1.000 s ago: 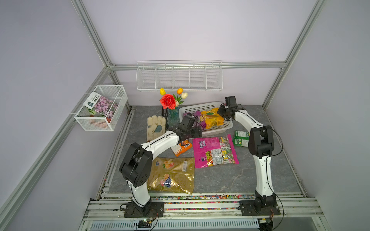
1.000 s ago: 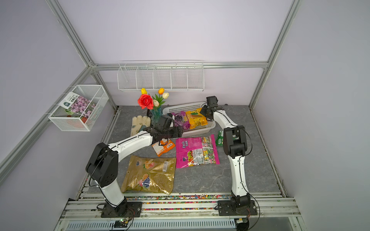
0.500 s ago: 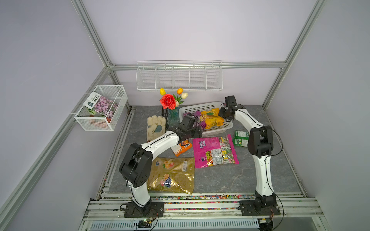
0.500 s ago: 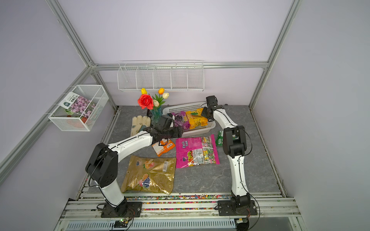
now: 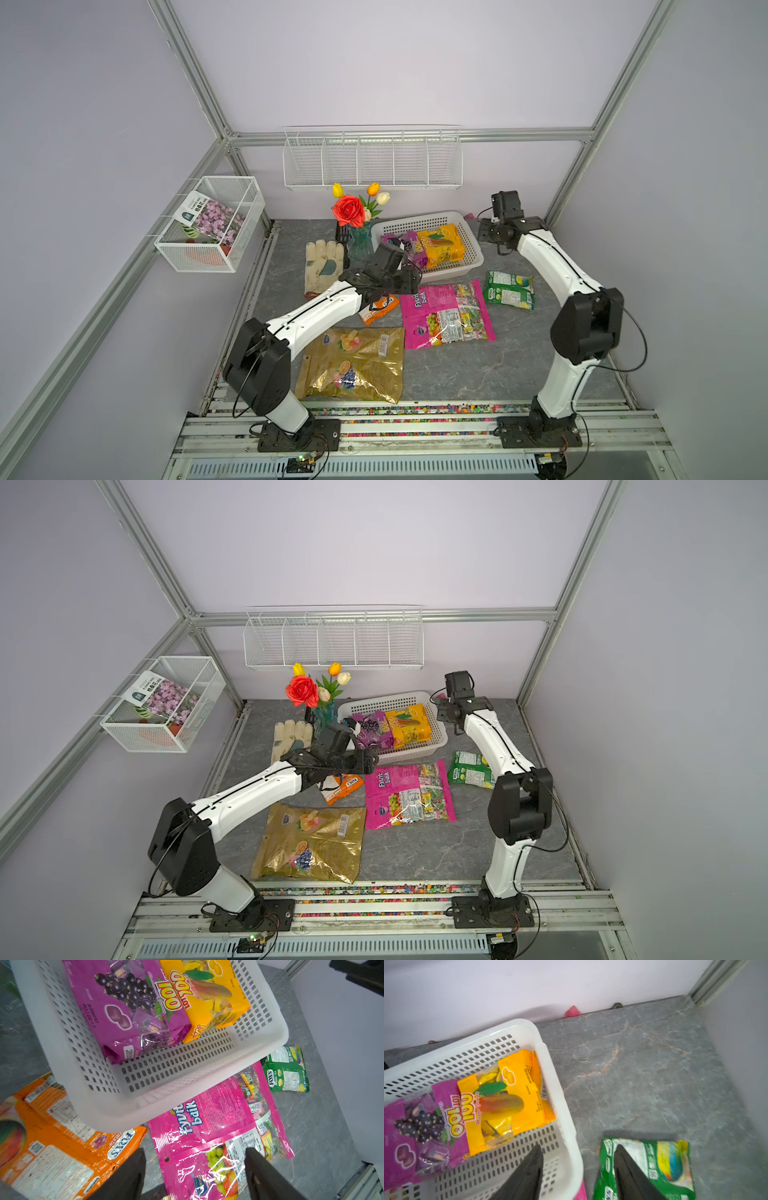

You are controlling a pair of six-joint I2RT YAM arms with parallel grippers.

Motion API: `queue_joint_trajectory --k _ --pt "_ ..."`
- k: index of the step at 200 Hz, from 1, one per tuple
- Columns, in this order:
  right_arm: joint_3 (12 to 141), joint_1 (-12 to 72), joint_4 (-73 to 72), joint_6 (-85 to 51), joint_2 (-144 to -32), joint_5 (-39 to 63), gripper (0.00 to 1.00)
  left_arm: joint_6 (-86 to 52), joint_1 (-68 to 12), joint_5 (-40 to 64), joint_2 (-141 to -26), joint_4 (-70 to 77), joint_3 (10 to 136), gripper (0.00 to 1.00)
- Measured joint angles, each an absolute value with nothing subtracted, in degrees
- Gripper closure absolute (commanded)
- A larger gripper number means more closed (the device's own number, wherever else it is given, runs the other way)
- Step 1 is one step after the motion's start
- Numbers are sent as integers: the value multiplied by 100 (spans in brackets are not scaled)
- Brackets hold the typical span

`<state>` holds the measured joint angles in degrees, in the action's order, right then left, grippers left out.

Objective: Put the candies in the basket
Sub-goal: Place the candy in the basket.

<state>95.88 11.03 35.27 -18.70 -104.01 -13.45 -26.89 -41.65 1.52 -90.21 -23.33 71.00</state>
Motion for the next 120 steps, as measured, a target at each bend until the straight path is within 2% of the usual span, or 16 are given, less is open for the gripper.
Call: queue_joint_trajectory --k 7,15,19,27,30,64,90,120 --pt "9334 1085 3535 -1782 -10206 -1463 38 -2687 -4165 154 -8945 -2418 7100 22" --pt "9063 1076 3542 -1693 -10029 -1584 29 -2681 -4165 154 -8864 -2521 7102 22" --pt "8892 1070 3535 -1660 -9933 -1640 23 -2665 -4165 156 -8820 -2576 7102 22" --pt "8571 1057 3527 -1584 -9765 -1702 4 -2639 -4165 156 -8748 -2692 7102 22" --pt "8442 1050 3535 -1594 -9695 -1719 2 -2626 -4165 154 -8711 -2749 7102 22" --pt "6906 1000 3601 -1752 -8676 -1308 1 -2473 -4165 80 -8390 -3159 7074 21" --pt "6193 1035 3776 -2060 -8084 -217 2 -2349 -4163 -80 -8267 -3304 6914 21" --pt "5238 1096 3981 -2246 -7708 921 10 -2316 -4023 3 -8433 -3446 6805 22"
